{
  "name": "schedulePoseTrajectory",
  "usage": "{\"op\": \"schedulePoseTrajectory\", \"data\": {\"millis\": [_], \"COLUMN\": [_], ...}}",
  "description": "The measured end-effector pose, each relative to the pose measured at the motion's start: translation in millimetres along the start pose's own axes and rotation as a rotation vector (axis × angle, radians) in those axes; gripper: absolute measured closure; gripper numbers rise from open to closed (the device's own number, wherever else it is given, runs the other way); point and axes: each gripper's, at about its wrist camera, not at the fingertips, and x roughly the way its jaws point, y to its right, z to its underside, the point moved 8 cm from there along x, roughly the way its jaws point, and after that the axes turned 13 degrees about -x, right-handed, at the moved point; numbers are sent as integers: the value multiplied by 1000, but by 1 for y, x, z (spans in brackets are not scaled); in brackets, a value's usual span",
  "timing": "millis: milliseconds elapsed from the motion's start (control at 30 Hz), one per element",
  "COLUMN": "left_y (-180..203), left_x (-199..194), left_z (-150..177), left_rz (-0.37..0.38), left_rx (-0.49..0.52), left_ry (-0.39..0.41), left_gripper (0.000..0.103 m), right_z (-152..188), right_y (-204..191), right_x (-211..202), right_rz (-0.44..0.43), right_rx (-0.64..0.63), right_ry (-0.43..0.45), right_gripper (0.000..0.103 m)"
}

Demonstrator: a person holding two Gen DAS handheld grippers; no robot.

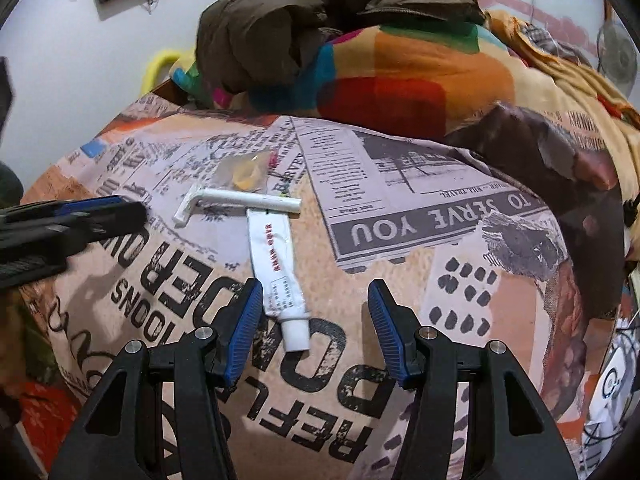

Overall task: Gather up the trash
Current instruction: 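Move both open tools back up to the items on the bed, then close right gripper on white tube while left gripper approaches white razor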

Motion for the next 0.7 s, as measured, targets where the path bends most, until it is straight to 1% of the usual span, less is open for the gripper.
{"op": "schedulePoseTrajectory", "data": {"millis": [133, 200, 300, 400, 533, 633, 667, 700], "left_y": [14, 14, 14, 14, 11, 10, 8, 6], "left_x": [25, 35, 43, 49, 51, 52, 53, 53], "left_z": [-8, -12, -14, -14, -16, -19, -20, -21], "left_rz": [-57, -96, -120, -145, -139, -123, -120, -122], "left_rx": [122, 151, 172, 189, 156, 119, 106, 93], "left_ry": [9, 10, 7, 14, 19, 21, 21, 18], "left_gripper": [63, 63, 63, 63, 63, 69, 75, 83], "right_z": [0, 0, 0, -1, -1, 1, 1, 2], "right_y": [11, 14, 10, 3, -5, -10, -11, -12], "right_x": [0, 0, -2, 0, 1, 5, 7, 8], "right_rz": [-63, -74, -69, -81, -94, -102, -105, -106], "right_rx": [93, 112, 95, 78, 53, 40, 34, 31], "right_ry": [12, 12, 9, 8, 4, -8, -15, -20], "right_gripper": [52, 52, 52, 52, 52, 52, 52, 52]}}
